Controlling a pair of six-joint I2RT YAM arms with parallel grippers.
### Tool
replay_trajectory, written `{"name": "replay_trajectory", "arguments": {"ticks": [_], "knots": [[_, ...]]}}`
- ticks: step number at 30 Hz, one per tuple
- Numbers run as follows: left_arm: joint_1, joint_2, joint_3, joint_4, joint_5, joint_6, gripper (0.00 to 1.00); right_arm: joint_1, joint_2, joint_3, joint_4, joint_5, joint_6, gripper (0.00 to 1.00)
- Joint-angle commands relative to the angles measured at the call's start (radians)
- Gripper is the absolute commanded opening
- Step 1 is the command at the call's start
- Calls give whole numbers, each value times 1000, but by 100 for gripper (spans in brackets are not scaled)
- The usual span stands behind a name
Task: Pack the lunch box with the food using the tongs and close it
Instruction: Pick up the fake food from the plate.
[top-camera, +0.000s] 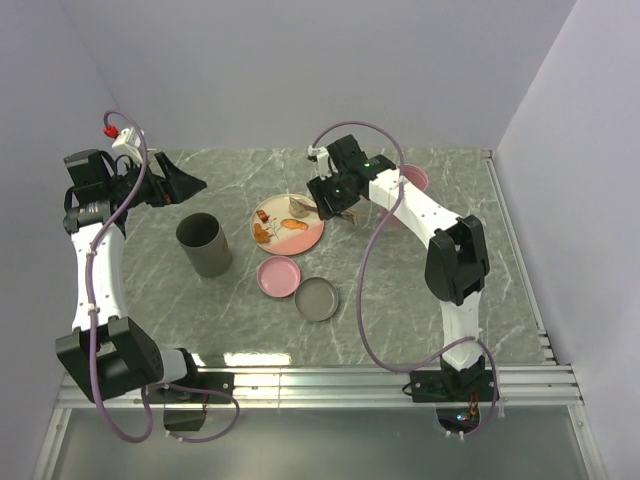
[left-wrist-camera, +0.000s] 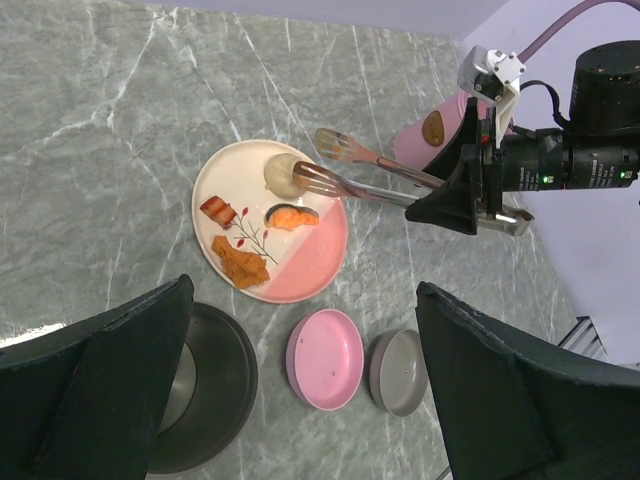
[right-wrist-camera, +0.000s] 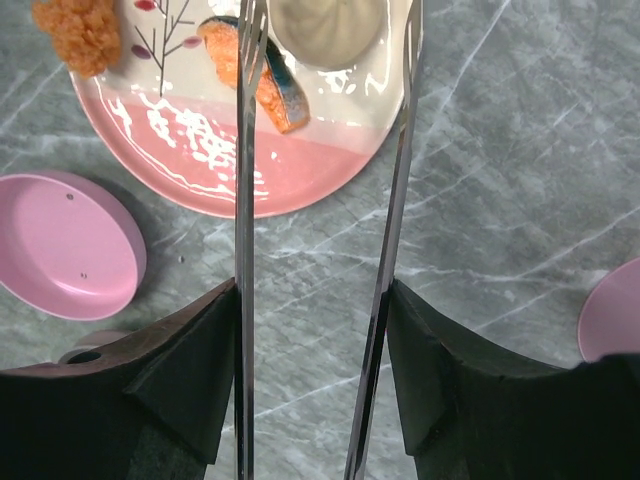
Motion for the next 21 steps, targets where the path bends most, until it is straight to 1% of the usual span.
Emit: {"name": "replay_trajectory", "arguments": {"ticks": [1,6,21], "knots": [[-2,2,6,36,13,-7,99,-2,11,56,30,-13,12,64],[-4,6,2,44,16,-11,99,-2,27,58,28,-17,12,67],[-2,9,-9,35,11,9,99,28,65,90,28,24,9,67]]}}
